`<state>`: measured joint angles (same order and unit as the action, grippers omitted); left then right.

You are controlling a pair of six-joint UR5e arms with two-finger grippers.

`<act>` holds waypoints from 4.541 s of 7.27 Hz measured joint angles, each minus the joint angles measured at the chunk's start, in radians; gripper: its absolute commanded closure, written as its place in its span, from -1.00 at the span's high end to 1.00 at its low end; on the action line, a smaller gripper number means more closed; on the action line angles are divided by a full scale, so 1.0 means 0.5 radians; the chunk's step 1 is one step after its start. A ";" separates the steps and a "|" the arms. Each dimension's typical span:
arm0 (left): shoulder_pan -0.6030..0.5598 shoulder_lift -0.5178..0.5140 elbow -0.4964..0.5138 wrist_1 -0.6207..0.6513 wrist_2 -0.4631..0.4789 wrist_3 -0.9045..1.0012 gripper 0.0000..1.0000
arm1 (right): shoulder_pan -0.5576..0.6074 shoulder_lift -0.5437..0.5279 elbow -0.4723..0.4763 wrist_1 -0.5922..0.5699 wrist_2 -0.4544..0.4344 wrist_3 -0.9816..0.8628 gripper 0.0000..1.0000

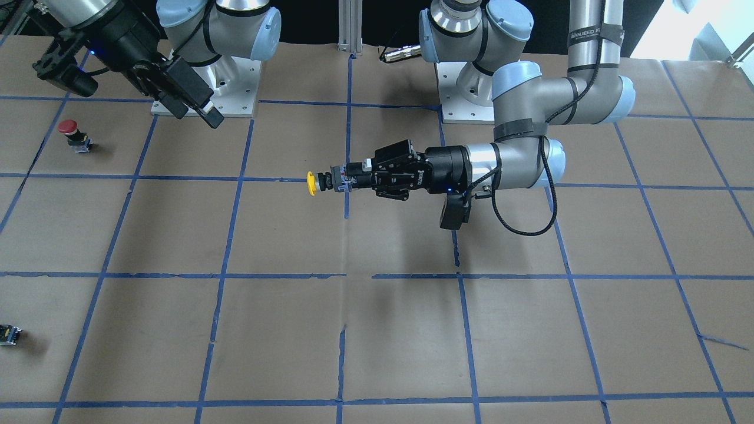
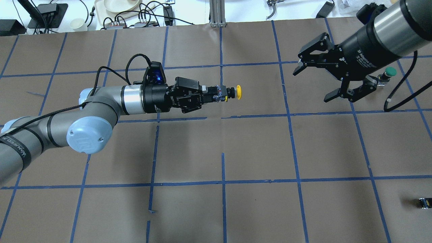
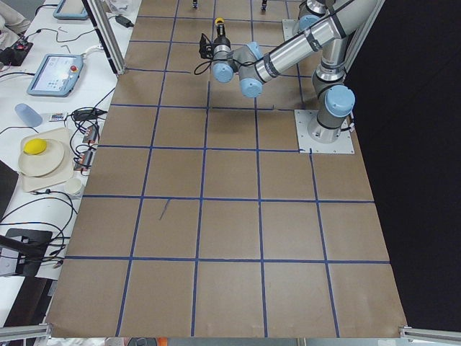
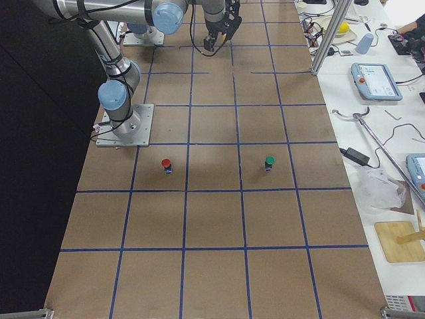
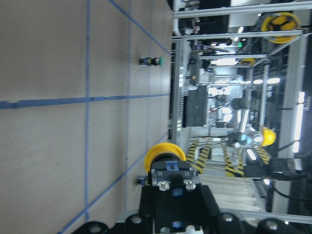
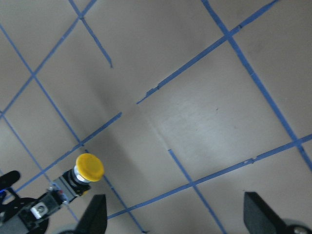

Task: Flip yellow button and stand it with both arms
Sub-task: 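Lift the yellow button with the left gripper and carry it toward the right gripper, then hold the button up with the left gripper while the right gripper approaches its yellow cap, then close the right gripper on the yellow cap and open the left gripper, then carry the button with the right gripper farther out while the left arm withdraws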

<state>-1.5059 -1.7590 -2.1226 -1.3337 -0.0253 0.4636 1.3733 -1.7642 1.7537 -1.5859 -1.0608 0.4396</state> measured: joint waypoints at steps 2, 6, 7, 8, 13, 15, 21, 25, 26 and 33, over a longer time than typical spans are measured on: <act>-0.101 0.007 -0.100 0.063 -0.407 0.002 -0.80 | -0.107 -0.002 -0.006 -0.005 0.375 0.152 0.99; -0.292 -0.024 -0.042 0.269 -0.840 -0.001 -0.77 | -0.104 0.004 0.062 -0.024 0.618 0.382 0.99; -0.306 -0.043 0.023 0.288 -0.852 -0.001 -0.77 | -0.061 0.005 0.071 -0.042 0.620 0.402 0.99; -0.325 -0.061 0.064 0.291 -0.854 -0.001 -0.77 | -0.018 0.005 0.065 -0.066 0.623 0.431 0.99; -0.365 -0.075 0.091 0.296 -0.854 0.001 -0.72 | 0.017 0.008 -0.015 -0.102 0.772 0.466 0.66; -0.366 -0.075 0.091 0.296 -0.854 0.002 -0.68 | 0.018 0.012 -0.005 -0.101 0.767 0.463 -0.05; -0.367 -0.068 0.113 0.302 -0.853 -0.017 1.00 | 0.014 0.010 -0.004 -0.092 0.763 0.470 -0.82; -0.305 -0.048 0.501 0.310 -0.582 -0.609 1.00 | -0.054 0.009 -0.063 -0.125 0.606 0.353 -0.82; -0.267 -0.048 0.665 0.320 -0.410 -0.894 0.99 | -0.084 0.009 -0.076 -0.122 0.540 0.267 -0.82; -0.216 0.129 1.306 0.364 1.719 -1.949 0.99 | -0.560 0.021 0.092 -0.018 -0.252 -1.685 -0.86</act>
<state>-1.6139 -1.6943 -1.4694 -1.1519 0.8342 -0.5110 1.0934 -1.7536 1.7996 -1.5951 -1.1870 -0.4030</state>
